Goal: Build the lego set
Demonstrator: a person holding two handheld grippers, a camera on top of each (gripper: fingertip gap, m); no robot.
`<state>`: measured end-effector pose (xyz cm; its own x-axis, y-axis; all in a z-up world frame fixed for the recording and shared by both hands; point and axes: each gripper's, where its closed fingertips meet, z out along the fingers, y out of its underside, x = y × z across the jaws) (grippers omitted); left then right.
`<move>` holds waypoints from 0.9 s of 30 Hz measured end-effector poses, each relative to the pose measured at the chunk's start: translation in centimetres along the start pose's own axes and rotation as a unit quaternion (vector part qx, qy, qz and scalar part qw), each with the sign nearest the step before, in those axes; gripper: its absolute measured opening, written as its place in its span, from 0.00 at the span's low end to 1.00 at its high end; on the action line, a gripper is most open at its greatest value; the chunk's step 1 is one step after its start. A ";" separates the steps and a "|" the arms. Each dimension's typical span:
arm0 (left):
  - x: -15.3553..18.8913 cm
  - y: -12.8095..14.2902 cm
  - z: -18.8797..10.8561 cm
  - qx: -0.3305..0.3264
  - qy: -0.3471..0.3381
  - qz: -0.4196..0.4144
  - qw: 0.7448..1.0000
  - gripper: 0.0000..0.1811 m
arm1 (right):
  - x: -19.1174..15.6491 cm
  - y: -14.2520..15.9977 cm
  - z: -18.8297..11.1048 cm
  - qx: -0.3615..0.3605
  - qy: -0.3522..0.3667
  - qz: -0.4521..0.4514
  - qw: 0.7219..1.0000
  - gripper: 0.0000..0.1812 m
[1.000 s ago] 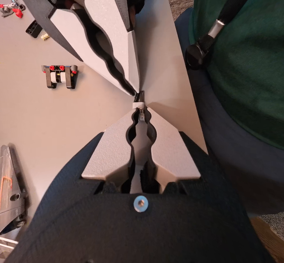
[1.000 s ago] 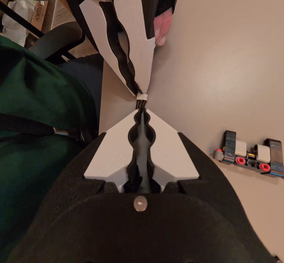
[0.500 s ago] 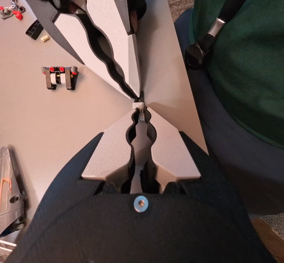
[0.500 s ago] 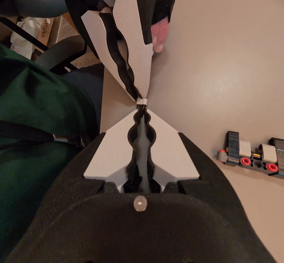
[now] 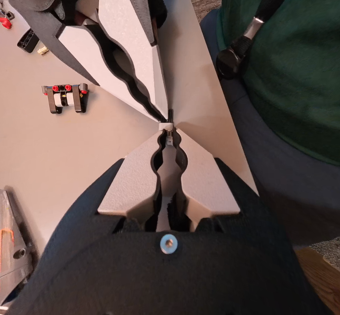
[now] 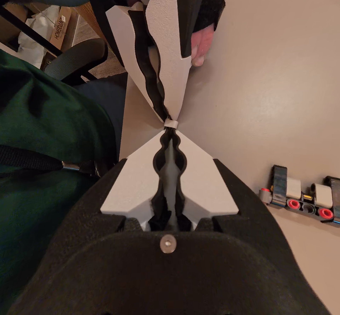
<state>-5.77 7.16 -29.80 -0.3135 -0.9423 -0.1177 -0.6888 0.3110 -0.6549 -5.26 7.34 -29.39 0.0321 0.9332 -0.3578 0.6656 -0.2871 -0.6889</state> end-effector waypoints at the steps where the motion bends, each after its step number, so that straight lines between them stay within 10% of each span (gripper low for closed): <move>1: 0.0 0.0 0.0 -0.002 0.002 0.001 1.000 0.03 | 0.0 0.0 0.0 0.000 0.000 0.000 1.000 0.01; 27: 0.1 0.0 0.0 -0.020 0.088 0.057 0.994 0.02 | -0.1 0.1 0.0 -0.009 -0.021 -0.007 1.000 0.01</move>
<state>-5.76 7.09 -29.80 -0.4982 -0.8653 -0.0559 -0.6667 0.4234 -0.6134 -5.22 7.27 -29.41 -0.0087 0.9271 -0.3747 0.6788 -0.2697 -0.6830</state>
